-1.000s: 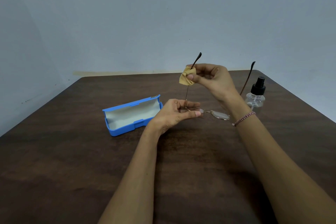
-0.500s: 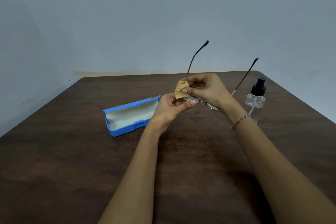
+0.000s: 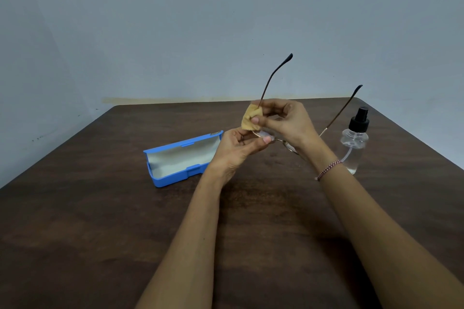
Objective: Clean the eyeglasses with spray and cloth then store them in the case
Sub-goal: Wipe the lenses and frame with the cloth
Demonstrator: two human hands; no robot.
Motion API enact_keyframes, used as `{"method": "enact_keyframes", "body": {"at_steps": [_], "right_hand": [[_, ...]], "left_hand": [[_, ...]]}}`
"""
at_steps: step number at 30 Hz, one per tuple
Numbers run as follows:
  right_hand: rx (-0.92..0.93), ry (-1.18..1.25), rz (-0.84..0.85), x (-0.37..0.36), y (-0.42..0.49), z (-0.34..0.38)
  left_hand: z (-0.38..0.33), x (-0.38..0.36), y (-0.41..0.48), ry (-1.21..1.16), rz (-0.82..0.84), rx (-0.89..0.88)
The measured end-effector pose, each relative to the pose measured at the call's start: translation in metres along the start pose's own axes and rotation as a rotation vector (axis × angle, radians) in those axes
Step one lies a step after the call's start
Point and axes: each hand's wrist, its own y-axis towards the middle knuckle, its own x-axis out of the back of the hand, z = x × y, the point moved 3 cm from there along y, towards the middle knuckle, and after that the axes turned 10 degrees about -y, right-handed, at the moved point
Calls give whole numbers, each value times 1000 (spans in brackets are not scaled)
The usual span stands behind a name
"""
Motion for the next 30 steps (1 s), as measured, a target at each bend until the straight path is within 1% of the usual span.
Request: {"method": "enact_keyframes", "body": {"at_steps": [1,3,6,10,15,19,21,26,30], "right_hand": [[-12,-30,41,-2,0,-2],[-27,-82,70,-3,0,-5],[-15,-131,49,-2,0,-4],[7,-119,-23,-2,-1,-2],[21,-31,-123,-3,-2,3],[5,152,-248,2,-3,12],[33,172,-308,6,-3,17],[83,237,-379,13,-4,26],[159,290,-470,25,-5,38]], "left_hand": [[0,1,0,-5,-6,-9],[0,1,0,9,-9,-17],[0,0,0,48,-1,-14],[2,-2,0,49,-7,-5],[2,-2,1,44,-6,-16],[3,-3,0,52,-10,-17],[3,-4,0,63,-8,-10],[4,-5,0,81,7,11],[6,-4,0,120,18,30]]}}
